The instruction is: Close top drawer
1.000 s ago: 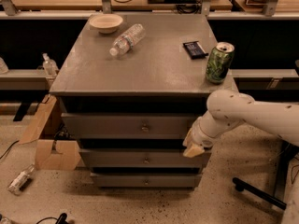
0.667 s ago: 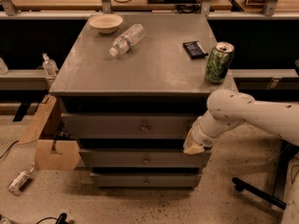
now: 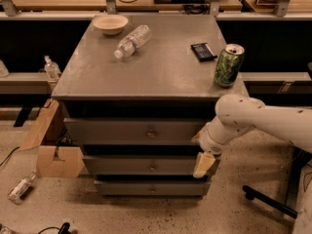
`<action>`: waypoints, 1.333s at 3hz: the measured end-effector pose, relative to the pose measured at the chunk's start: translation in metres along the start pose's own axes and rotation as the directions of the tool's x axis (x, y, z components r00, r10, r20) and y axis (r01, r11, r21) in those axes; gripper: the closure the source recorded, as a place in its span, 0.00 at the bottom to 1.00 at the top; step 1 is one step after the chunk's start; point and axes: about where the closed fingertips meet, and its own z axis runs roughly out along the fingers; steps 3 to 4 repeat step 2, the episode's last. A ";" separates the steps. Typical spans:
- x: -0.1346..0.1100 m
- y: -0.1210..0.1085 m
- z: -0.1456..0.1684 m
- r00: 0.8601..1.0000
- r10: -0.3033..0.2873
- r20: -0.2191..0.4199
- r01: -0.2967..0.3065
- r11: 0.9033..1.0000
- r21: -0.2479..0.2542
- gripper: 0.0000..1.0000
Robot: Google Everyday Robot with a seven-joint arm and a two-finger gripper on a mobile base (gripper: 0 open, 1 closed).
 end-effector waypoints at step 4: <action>0.000 0.001 0.001 1.000 -0.001 0.000 0.001 1.000 -0.003 0.00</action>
Offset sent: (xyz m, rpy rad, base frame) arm -0.0005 0.0006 -0.0008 0.0000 0.0018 0.0014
